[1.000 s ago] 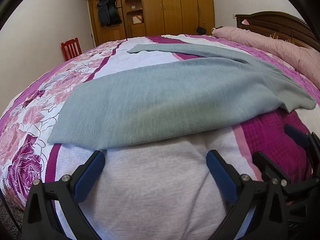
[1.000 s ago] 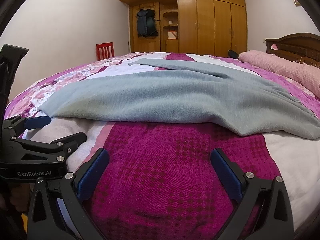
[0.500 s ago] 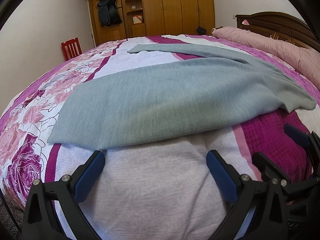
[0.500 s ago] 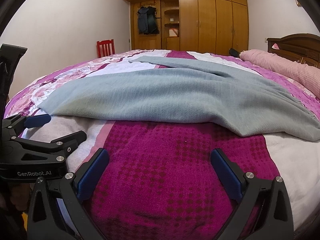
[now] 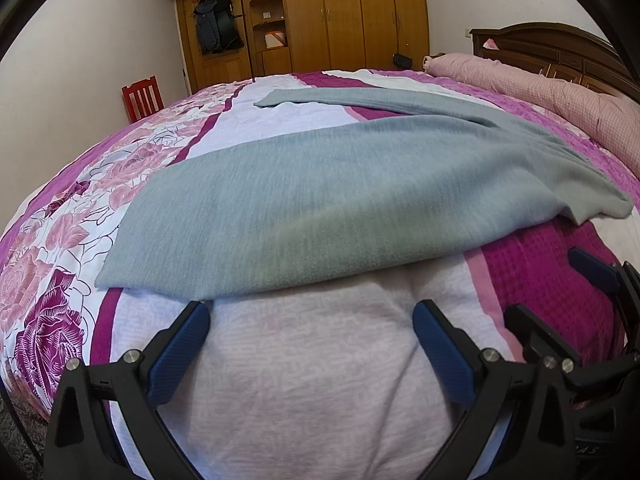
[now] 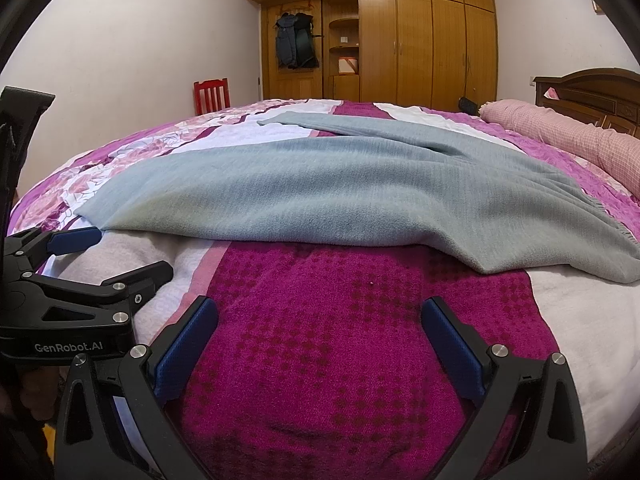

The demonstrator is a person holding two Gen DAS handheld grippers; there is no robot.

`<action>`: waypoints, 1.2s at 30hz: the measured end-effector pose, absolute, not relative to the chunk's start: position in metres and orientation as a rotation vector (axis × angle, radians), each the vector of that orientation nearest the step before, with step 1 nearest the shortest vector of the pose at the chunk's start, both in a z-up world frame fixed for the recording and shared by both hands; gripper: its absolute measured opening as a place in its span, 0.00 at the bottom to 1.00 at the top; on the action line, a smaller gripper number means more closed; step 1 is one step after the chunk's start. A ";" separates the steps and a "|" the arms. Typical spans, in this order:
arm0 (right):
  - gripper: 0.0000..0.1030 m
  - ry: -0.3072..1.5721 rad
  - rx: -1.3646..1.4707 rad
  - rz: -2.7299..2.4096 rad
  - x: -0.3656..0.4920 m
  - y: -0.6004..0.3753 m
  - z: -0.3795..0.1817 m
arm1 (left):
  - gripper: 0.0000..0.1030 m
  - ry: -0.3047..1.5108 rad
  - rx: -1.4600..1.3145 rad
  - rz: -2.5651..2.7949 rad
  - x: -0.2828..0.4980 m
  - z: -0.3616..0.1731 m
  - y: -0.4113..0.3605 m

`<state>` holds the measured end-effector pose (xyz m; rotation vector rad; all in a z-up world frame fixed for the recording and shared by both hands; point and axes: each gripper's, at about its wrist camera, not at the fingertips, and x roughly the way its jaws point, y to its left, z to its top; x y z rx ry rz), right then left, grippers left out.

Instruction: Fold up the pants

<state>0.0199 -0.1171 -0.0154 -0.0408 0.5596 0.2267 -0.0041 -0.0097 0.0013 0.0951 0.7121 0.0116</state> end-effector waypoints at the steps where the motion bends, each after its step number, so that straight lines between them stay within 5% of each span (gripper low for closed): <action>1: 1.00 0.559 -0.041 0.227 0.020 -0.117 -0.015 | 1.00 0.712 0.095 0.012 -0.004 0.001 -0.010; 11: 1.00 0.586 -0.063 0.231 0.022 -0.116 -0.010 | 1.00 0.713 0.092 0.010 -0.004 0.001 -0.010; 16: 0.90 0.611 -0.039 0.419 0.026 -0.128 0.011 | 0.99 0.774 0.001 -0.037 -0.001 0.011 0.005; 22: 0.90 0.535 -0.008 0.379 0.012 -0.162 0.029 | 0.85 0.807 -0.691 -0.209 -0.007 0.017 0.118; 24: 0.90 0.554 0.026 0.372 0.016 -0.170 0.028 | 0.58 0.811 -0.876 -0.247 -0.008 0.003 0.152; 26: 0.90 0.576 0.040 0.364 0.022 -0.173 0.029 | 0.48 0.823 -1.028 -0.275 -0.007 -0.013 0.177; 36: 0.90 0.545 0.121 0.229 0.028 -0.232 0.043 | 0.46 0.783 -1.274 -0.296 0.023 -0.022 0.217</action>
